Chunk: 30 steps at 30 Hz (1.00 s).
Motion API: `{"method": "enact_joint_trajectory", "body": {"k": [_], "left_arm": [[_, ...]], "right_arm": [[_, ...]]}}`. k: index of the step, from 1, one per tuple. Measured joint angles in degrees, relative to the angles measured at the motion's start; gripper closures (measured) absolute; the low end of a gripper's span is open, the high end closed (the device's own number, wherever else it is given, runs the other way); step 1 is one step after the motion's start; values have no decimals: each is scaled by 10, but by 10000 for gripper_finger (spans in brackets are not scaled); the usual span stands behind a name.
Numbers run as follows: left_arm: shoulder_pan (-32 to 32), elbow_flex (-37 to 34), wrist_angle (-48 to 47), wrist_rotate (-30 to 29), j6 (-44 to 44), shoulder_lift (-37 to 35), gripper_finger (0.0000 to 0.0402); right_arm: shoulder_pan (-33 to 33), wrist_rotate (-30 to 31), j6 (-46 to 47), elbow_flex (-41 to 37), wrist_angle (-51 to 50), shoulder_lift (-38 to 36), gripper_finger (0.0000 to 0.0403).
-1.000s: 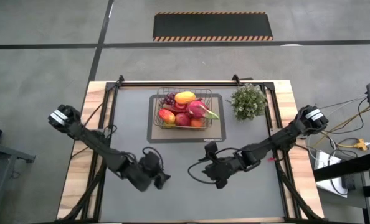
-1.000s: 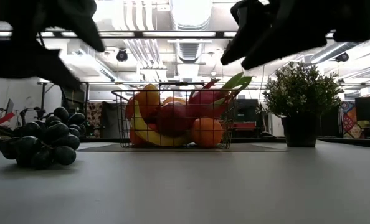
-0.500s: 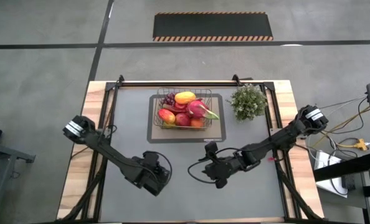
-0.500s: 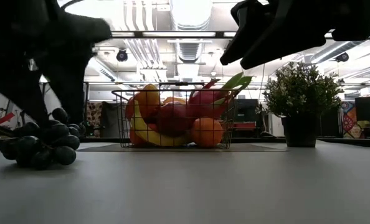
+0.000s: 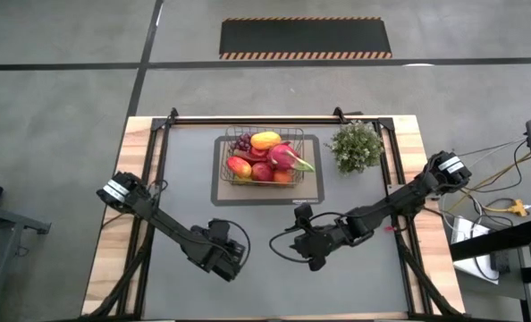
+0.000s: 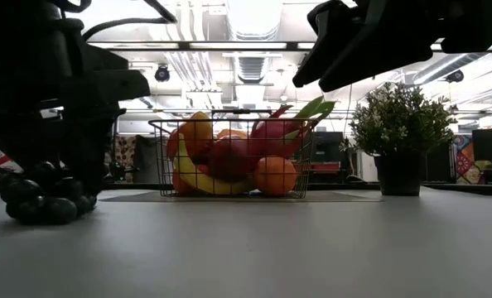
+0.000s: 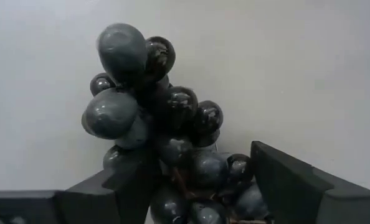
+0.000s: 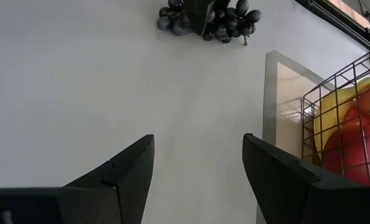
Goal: Build produce basket
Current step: Put the black grapes into the wire basket
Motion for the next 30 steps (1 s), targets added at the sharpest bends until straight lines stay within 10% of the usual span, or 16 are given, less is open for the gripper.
{"method": "enact_joint_trajectory", "body": {"k": [16, 30], "left_arm": [[-4, 10, 2, 5, 103, -3, 315], [-10, 47, 2, -65, 251, -80, 353]], "right_arm": [[0, 0, 12, 0, 0, 0, 174], [4, 0, 35, -9, -20, 0, 174]]}}
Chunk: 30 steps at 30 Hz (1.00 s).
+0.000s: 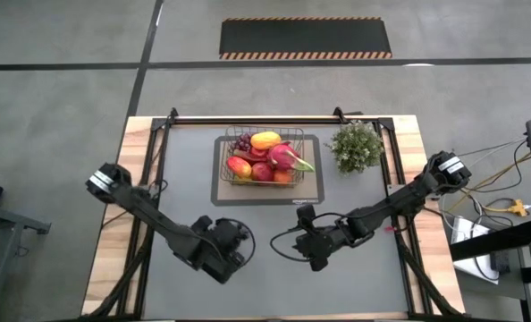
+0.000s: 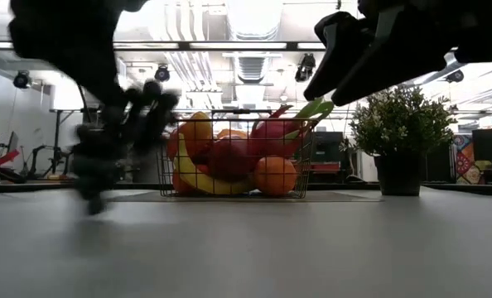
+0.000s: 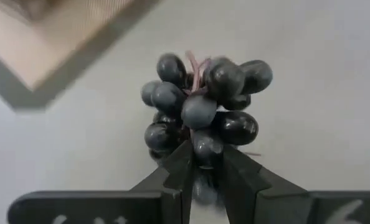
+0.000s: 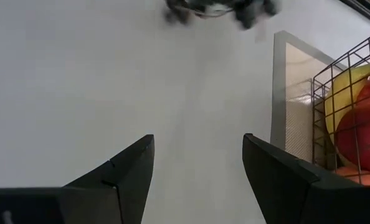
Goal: Build produce basket
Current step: Put the black grapes into the wire basket
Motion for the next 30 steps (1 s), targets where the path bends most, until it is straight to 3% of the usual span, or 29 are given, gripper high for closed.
{"method": "enact_joint_trajectory", "body": {"k": [8, 13, 21, 25, 30], "left_arm": [[9, 0, 15, -112, 100, -84, 353], [35, -5, 107, -146, 243, -125, 353], [120, -6, 272, -118, 541, -137, 353], [175, -8, 276, -114, 605, -137, 353], [252, -26, 277, -115, 619, -134, 353]], "right_arm": [[4, -5, -4, -10, 3, 0, 174], [5, -5, -14, -22, 5, -5, 174], [5, -6, -15, -52, 40, -40, 174], [6, -6, -11, -81, 72, -69, 174], [7, -7, -10, -132, 147, -110, 174]]}}
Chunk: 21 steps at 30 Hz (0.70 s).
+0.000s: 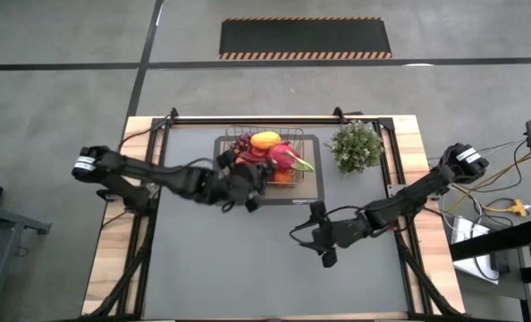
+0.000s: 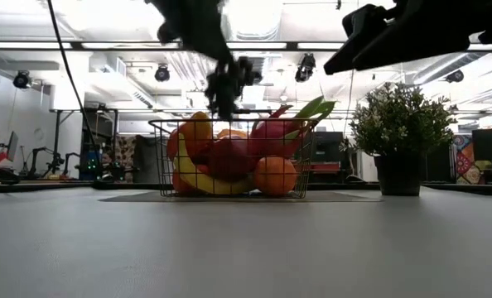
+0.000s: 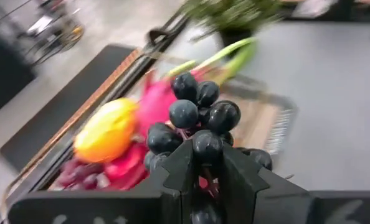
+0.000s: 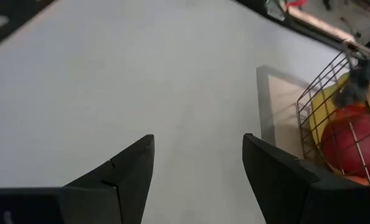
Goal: Build produce basket
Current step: Put the black grapes into the wire basket
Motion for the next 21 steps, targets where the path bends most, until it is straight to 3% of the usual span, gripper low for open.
{"method": "enact_joint_trajectory", "body": {"k": [11, 21], "left_arm": [[114, -29, 53, -1, 6, 1, 353], [135, -38, 50, 0, 5, 1, 342]], "right_arm": [[0, 0, 1, -77, 118, -37, 174], [0, 0, 16, -77, 132, -33, 174]]}}
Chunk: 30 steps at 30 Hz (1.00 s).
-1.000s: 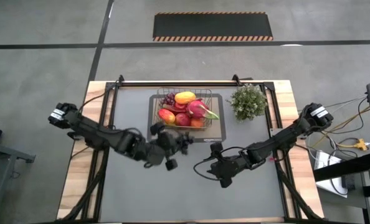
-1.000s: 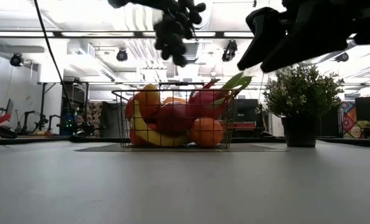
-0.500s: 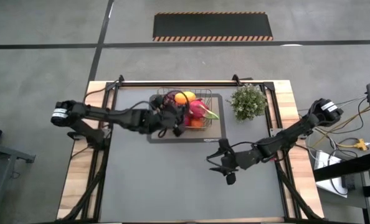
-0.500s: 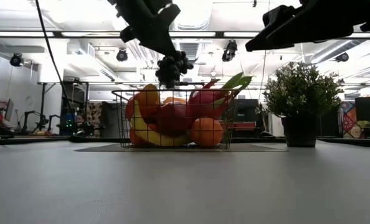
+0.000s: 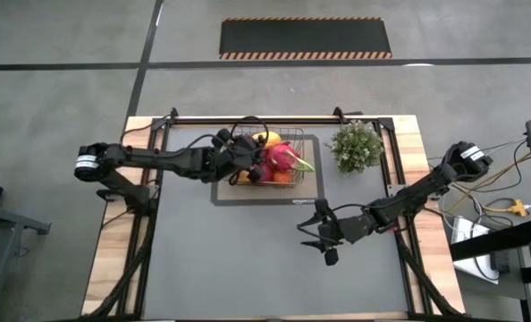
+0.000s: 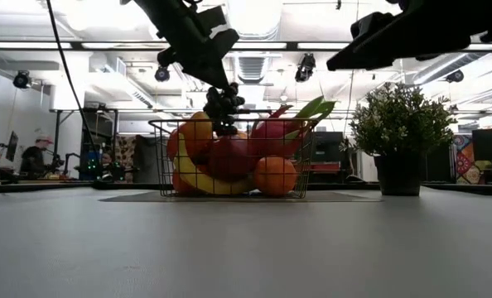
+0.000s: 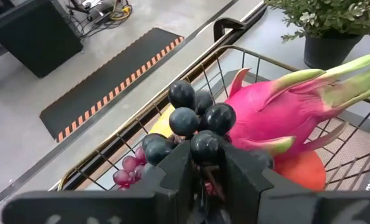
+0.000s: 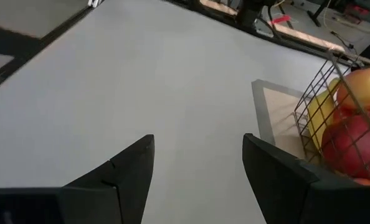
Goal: Build produce basket
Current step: Put the black grapes into the wire basket, then return to Home Position
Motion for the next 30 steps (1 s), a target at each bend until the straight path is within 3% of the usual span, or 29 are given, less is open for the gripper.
{"method": "enact_joint_trajectory", "body": {"k": [9, 13, 17, 20, 25, 27, 30], "left_arm": [[1, 0, -2, 1, 1, 0, 268], [-8, 2, -47, 14, -5, -13, 250], [-49, 0, -100, 58, -39, -47, 248], [-113, -11, -109, 61, -46, -72, 248], [-245, -75, -45, 59, -9, -112, 248], [-298, -116, 16, 61, 54, -128, 248], [-350, -195, 185, 95, 199, -157, 249]], "right_arm": [[0, 1, -24, -13, 32, 11, 174], [0, 1, -32, -20, 31, 11, 174], [0, 1, -37, -33, 36, 11, 174], [0, 1, -46, -50, 68, 10, 174], [-1, -6, -89, -90, 143, 7, 174], [-2, -19, -117, -108, 193, 7, 174], [-19, -50, -188, -138, 310, 5, 175]]}}
